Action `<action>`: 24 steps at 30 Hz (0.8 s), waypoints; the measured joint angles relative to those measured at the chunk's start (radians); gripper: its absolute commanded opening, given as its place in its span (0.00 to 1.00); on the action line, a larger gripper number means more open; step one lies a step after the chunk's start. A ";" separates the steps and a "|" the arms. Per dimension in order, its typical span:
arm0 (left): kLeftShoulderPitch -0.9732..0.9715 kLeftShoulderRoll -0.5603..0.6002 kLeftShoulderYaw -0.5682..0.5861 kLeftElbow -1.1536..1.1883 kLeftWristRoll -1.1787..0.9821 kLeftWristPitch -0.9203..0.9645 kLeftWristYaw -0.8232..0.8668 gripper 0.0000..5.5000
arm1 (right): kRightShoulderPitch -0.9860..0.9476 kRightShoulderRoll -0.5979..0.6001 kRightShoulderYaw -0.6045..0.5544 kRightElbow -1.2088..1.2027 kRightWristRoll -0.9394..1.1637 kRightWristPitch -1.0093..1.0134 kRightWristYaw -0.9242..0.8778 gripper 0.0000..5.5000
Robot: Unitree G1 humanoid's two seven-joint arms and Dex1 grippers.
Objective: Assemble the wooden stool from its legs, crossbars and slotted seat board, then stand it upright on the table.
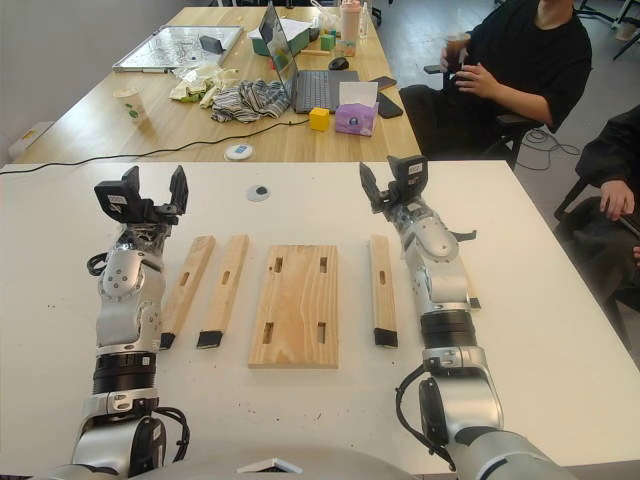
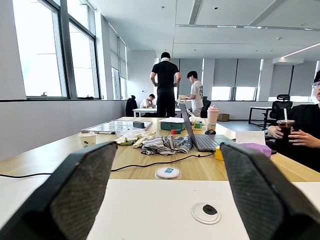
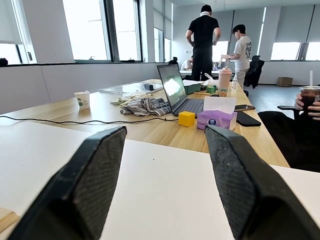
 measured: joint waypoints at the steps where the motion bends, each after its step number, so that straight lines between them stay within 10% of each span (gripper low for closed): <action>1: 0.001 0.000 0.000 0.000 0.000 0.000 0.000 0.69 | 0.000 0.000 0.000 0.001 0.000 0.000 0.000 0.53; 15: 0.256 -0.049 0.035 -0.261 0.000 0.068 0.086 0.69 | 0.252 -0.484 -0.161 -0.142 0.078 0.455 0.273 0.53; 24: 0.390 -0.091 0.034 -0.394 0.001 0.131 0.127 0.69 | 0.412 -0.515 -0.088 -0.213 0.066 0.594 0.309 0.53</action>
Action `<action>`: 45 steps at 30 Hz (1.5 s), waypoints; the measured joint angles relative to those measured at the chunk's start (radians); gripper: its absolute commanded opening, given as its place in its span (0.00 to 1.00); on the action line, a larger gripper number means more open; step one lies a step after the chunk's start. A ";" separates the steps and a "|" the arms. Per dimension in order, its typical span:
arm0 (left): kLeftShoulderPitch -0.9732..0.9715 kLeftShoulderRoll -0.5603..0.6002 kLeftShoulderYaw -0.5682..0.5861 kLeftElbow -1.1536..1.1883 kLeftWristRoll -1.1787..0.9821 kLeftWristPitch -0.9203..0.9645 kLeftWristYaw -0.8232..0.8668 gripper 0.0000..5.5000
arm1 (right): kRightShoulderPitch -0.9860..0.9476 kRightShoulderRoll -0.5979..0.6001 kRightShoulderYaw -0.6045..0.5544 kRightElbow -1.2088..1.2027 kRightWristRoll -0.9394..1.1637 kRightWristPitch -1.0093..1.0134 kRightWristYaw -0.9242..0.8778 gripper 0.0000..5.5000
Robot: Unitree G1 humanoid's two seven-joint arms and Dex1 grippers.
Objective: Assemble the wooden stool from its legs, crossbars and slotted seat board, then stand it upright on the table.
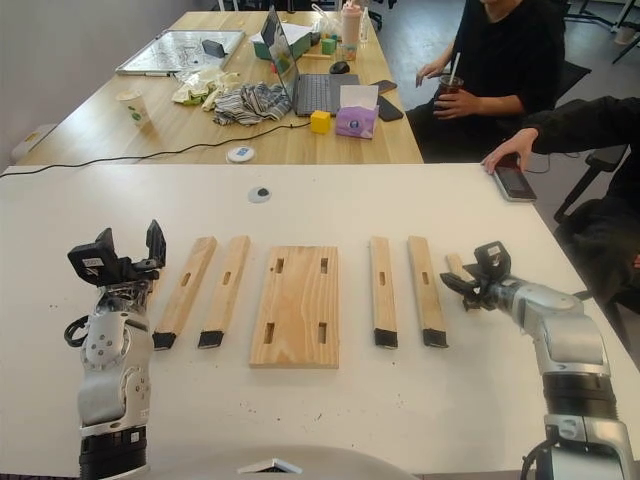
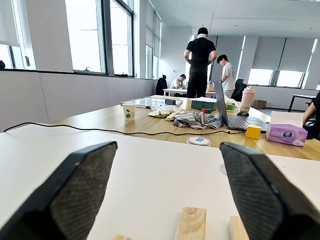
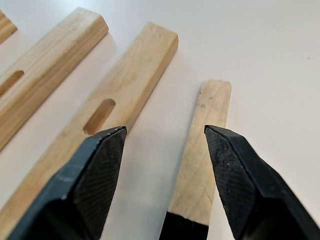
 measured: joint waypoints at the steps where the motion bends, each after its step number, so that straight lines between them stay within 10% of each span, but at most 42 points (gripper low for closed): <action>1: 0.007 0.000 0.001 -0.003 0.000 0.003 0.001 0.69 | 0.006 0.000 -0.004 -0.007 0.000 -0.001 -0.005 0.53; 16: 0.008 0.004 0.017 -0.016 -0.001 0.032 -0.001 0.69 | 0.089 0.007 -0.037 0.024 -0.007 0.003 -0.055 0.53; 26: -0.026 0.004 0.015 -0.001 -0.002 0.038 -0.017 0.68 | 0.093 0.009 -0.015 -0.010 0.001 0.060 -0.094 0.25; 35: -0.097 0.045 0.032 0.052 -0.024 0.040 -0.045 0.68 | 0.078 0.108 -0.094 0.010 0.007 0.030 -0.253 0.24; 38: -0.182 0.044 0.037 0.049 -0.179 0.143 -0.106 0.68 | -0.029 0.265 -0.149 -0.024 0.083 -0.158 -0.286 0.24; 45: -0.355 0.049 0.063 0.032 -0.981 0.671 -0.182 0.68 | -0.236 0.363 0.137 -0.138 0.078 -0.516 -0.004 0.24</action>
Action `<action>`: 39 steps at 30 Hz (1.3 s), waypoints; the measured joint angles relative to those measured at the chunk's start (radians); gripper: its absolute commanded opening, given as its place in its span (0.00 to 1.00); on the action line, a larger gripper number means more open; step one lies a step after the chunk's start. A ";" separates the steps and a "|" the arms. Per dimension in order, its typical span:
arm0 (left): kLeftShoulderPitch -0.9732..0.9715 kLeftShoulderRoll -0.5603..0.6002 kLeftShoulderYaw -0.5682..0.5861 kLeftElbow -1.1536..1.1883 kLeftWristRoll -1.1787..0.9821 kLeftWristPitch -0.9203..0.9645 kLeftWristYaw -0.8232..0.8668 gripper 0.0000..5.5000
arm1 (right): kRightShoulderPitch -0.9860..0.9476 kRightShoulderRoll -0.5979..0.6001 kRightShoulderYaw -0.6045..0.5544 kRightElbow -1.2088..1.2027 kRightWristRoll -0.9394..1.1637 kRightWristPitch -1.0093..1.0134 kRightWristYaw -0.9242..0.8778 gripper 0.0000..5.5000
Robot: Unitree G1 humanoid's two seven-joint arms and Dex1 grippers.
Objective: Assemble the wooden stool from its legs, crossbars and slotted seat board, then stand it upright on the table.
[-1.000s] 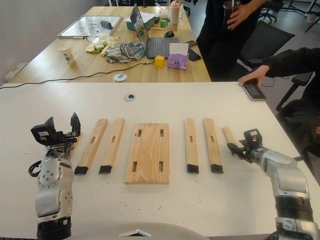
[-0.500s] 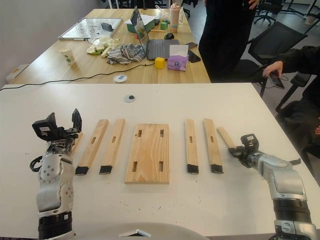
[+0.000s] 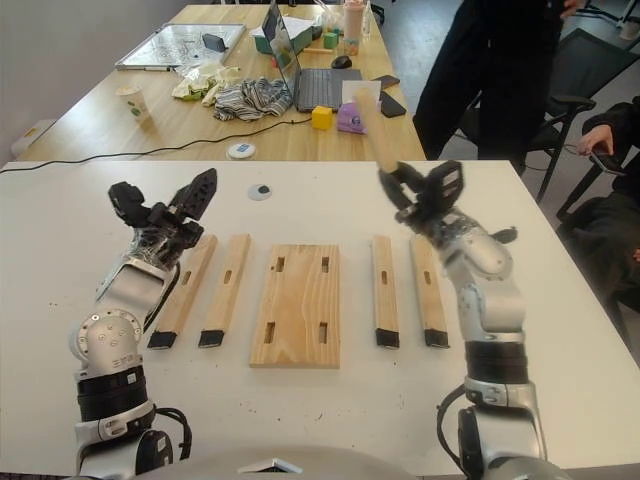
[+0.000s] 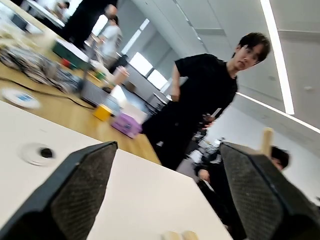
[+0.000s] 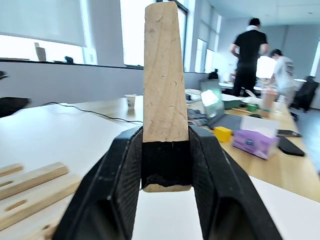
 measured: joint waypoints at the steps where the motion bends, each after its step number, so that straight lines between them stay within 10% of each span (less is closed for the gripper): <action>1: -0.004 0.016 -0.007 0.002 -0.150 0.095 0.016 0.68 | 0.006 0.000 0.045 -0.017 -0.023 -0.044 0.026 0.24; 11: 0.014 0.041 -0.062 -0.047 -0.437 0.143 0.180 0.68 | 0.061 -0.006 0.218 -0.183 -0.059 -0.031 0.073 0.24; 31: -0.016 0.073 -0.088 -0.081 -0.416 0.039 0.216 0.13 | 0.067 -0.006 0.242 -0.208 -0.106 0.030 0.041 0.24; 39: -0.017 0.089 -0.094 -0.080 -0.400 0.026 0.228 0.10 | 0.067 -0.005 0.241 -0.223 -0.104 0.045 0.041 0.24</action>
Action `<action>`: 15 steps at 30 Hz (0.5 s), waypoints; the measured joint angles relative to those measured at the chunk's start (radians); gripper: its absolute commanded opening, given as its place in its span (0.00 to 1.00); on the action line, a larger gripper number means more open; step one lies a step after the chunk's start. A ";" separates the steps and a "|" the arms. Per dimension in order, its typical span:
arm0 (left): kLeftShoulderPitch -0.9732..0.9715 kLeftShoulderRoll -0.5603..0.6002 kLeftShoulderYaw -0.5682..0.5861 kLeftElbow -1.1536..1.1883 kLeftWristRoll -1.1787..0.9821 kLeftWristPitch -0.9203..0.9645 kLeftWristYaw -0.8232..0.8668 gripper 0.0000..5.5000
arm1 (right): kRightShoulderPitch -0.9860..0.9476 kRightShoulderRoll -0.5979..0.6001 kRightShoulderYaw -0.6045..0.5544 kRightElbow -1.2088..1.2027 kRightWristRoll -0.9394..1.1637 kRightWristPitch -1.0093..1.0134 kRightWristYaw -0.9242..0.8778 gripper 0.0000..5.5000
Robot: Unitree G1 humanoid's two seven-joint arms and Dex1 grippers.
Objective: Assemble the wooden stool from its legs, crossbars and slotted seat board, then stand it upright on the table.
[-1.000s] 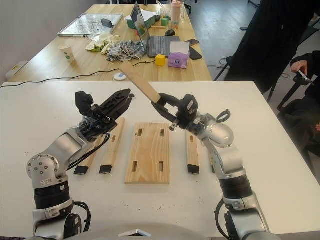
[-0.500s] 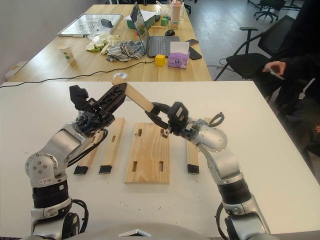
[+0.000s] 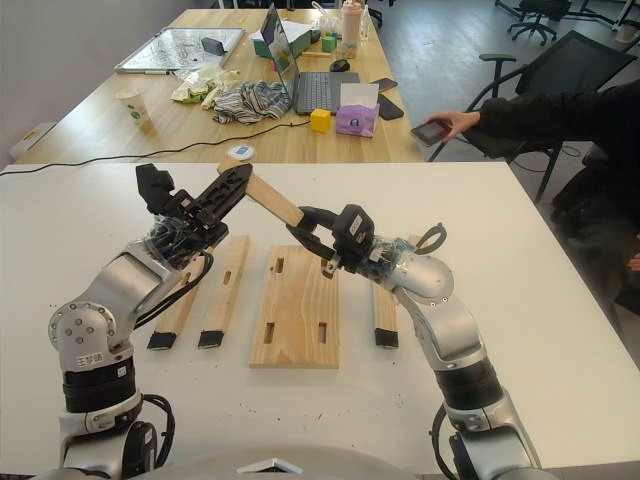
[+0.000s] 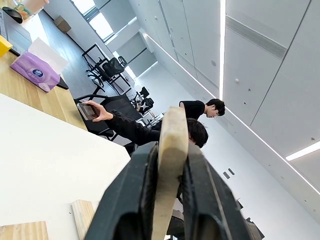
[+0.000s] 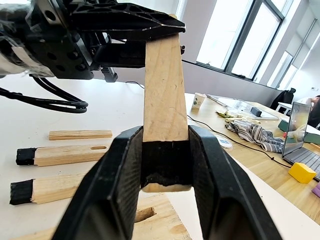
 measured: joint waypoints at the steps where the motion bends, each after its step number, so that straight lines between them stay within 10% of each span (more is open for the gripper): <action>1: 0.000 0.001 0.000 0.000 0.000 0.000 0.000 0.10 | 0.000 0.000 0.000 -0.001 0.000 0.001 -0.001 0.24; 8: -0.003 0.012 -0.016 -0.001 0.063 -0.004 -0.006 0.07 | 0.001 0.003 -0.006 -0.003 0.012 0.033 -0.026 0.46; 15: 0.001 0.052 -0.034 0.052 0.343 -0.071 -0.077 0.07 | 0.007 -0.066 -0.050 0.065 0.016 0.025 0.056 0.46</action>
